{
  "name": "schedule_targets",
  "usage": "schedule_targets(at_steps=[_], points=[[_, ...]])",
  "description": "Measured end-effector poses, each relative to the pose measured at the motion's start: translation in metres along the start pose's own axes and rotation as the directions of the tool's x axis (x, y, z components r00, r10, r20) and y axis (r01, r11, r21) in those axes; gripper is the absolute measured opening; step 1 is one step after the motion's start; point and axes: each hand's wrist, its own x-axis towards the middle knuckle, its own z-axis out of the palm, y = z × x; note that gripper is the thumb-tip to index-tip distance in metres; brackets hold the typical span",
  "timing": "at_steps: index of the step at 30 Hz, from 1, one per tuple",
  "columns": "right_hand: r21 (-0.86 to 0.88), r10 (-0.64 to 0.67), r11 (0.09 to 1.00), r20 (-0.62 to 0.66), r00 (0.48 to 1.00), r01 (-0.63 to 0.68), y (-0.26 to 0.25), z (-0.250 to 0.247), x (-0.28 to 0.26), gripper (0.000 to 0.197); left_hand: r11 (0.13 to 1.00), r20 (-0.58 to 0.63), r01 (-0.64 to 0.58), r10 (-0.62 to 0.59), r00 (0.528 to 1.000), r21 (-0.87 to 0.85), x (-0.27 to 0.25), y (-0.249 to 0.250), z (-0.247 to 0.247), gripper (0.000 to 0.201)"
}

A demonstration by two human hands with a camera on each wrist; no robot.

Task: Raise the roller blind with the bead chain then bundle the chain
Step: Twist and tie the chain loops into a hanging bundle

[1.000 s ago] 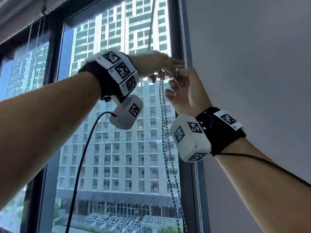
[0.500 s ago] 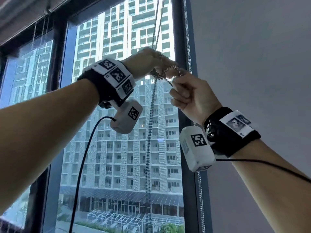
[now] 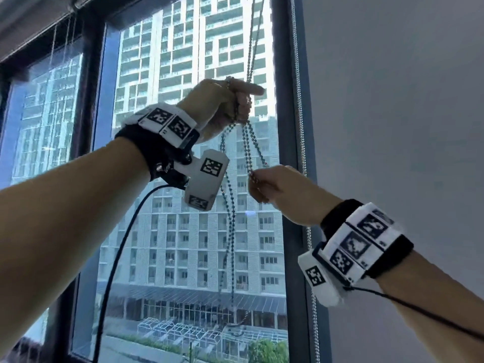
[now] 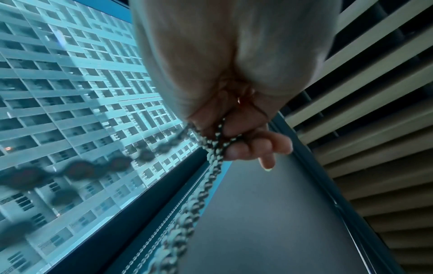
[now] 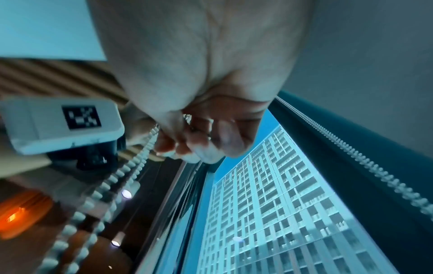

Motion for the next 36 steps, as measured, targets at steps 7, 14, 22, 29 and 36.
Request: schedule_targets(at_steps=[7,14,22,29,36], points=[[0.230,0.122,0.963,0.104,0.987,-0.143,-0.025,-0.015,0.015,0.025,0.991,0.044,0.024,-0.019,0.999,-0.128,0.000,-0.014,0.006,0.014],[-0.056,0.236,0.971,0.017,0.972,-0.235,-0.033,-0.037,0.037,0.040,0.997,0.045,0.019,-0.015,0.999,-0.076,0.002,-0.007,0.015,0.034],[-0.050,0.199,0.973,-0.323,0.925,-0.227,-0.009,-0.019,0.045,0.024,1.000,0.042,0.025,-0.025,0.999,0.000,0.002,-0.009,0.018,0.038],[-0.024,0.145,0.987,-0.325,0.935,-0.161,-0.008,-0.026,0.047,0.039,0.999,0.005,0.053,-0.053,0.999,-0.002,0.005,-0.013,0.014,0.041],[0.522,0.286,0.849,-0.332,0.899,-0.077,-0.004,-0.035,0.054,0.033,0.996,-0.193,0.057,-0.044,0.980,0.062,0.006,-0.009,0.015,0.028]])
